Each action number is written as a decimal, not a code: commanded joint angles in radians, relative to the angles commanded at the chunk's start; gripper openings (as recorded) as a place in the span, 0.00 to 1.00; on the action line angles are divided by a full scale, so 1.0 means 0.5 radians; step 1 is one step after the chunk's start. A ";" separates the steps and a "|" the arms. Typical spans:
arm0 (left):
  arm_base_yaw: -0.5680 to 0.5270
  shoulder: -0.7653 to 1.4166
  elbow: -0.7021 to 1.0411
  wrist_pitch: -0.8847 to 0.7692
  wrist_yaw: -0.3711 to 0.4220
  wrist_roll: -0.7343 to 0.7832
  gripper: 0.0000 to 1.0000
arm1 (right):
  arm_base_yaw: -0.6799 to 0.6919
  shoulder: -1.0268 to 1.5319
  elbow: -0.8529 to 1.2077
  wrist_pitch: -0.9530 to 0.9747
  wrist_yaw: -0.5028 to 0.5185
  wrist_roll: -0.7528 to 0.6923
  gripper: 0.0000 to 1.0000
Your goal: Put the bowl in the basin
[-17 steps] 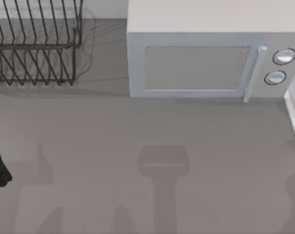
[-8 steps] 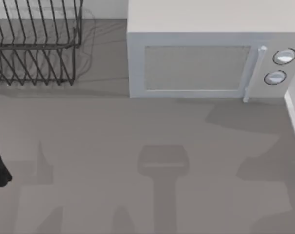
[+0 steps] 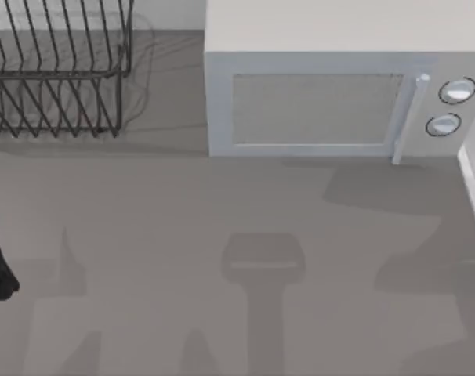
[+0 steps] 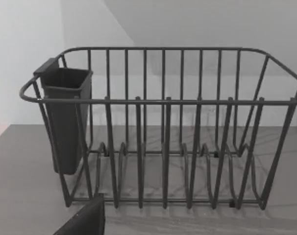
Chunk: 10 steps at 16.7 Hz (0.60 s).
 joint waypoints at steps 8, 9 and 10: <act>0.000 0.000 0.000 0.000 0.000 0.000 1.00 | -0.014 0.804 -0.104 0.919 -0.001 -0.009 0.00; 0.000 0.000 0.000 0.000 0.000 0.000 1.00 | -0.013 0.928 -0.126 1.078 0.001 -0.010 0.00; 0.000 0.000 0.000 0.000 0.000 0.000 1.00 | -0.010 1.042 -0.147 1.220 0.004 -0.012 0.00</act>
